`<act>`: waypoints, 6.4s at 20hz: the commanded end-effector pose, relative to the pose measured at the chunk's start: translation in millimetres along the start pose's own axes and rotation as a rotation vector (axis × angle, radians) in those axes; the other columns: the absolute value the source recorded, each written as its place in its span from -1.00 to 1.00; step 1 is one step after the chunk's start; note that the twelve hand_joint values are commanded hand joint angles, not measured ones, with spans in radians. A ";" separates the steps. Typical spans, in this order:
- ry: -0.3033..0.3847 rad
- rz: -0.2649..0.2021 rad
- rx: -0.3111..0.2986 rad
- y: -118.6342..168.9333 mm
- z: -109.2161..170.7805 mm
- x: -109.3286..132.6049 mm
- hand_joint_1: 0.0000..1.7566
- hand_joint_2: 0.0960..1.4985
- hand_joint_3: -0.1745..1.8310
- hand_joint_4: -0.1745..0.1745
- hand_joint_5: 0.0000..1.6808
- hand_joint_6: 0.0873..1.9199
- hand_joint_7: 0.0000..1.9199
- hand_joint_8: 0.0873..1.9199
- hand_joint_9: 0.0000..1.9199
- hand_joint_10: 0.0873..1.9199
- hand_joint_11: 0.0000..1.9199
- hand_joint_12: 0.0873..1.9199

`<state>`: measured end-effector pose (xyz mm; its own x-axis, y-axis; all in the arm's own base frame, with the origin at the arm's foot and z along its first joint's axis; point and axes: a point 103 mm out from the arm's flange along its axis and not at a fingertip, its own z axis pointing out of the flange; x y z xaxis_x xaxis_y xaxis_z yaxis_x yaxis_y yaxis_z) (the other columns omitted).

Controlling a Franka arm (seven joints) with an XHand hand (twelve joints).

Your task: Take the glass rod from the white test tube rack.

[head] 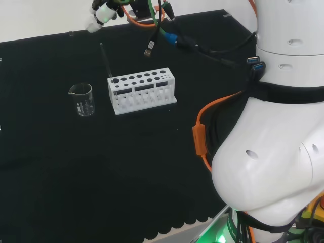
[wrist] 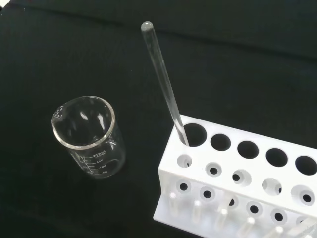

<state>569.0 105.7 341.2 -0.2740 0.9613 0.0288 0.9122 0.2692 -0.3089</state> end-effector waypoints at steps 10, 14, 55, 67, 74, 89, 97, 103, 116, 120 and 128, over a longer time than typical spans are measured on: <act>-0.005 -0.008 0.025 19.9 25.2 6.1 -0.44 0.02 -0.63 -0.13 -0.51 -0.99 -0.60 -0.18 -0.33 -0.19 -0.36 0.34; -0.018 -0.004 0.041 21.6 31.3 9.4 -0.43 0.02 -0.63 -0.15 -0.50 -0.99 -0.58 -0.18 -0.31 -0.19 -0.34 0.34; -0.040 -0.008 0.126 46.3 77.5 -0.1 -0.17 -0.08 -0.40 -0.45 -0.49 -0.27 -0.32 -0.22 0.00 -0.37 0.05 0.16; -0.048 -0.006 0.068 47.5 72.8 0.5 0.13 -0.10 -0.24 -1.00 -0.09 -0.26 0.01 -0.28 0.45 -0.75 0.57 -0.29; -0.056 -0.002 0.084 51.8 71.9 6.3 0.10 -0.14 -0.21 -1.00 -0.13 -0.24 0.01 -0.29 0.48 -0.80 0.58 -0.30; -0.020 0.000 0.004 55.0 67.3 11.9 0.33 0.24 -0.63 -1.00 0.26 -0.18 0.40 -0.52 0.75 -1.00 0.74 -0.51; -0.065 0.034 -0.050 55.9 65.6 16.4 0.48 -0.03 -0.31 -1.00 0.24 -0.16 0.37 -0.33 0.81 -1.00 0.65 -0.59; -0.071 0.047 -0.039 53.2 67.5 13.2 0.48 -0.14 -0.14 -1.00 0.21 -0.05 0.34 -0.20 0.84 -1.00 0.65 -0.58; 0.007 0.102 -0.079 33.6 58.0 3.1 0.38 -0.16 -0.07 -1.00 0.29 -0.02 0.55 -0.32 0.94 -1.00 0.72 -0.56; 0.015 0.119 -0.080 24.0 52.8 2.9 0.41 -0.20 -0.05 -1.00 0.30 -0.06 0.53 -0.32 0.96 -1.00 0.74 -0.58; 0.019 0.133 -0.087 10.5 37.9 3.7 0.36 -0.20 -0.02 -1.00 0.33 -0.02 0.64 -0.41 0.98 -1.00 0.76 -0.60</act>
<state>569.5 111.7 296.4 -0.1576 0.9875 0.0097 0.9628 0.1558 -0.2210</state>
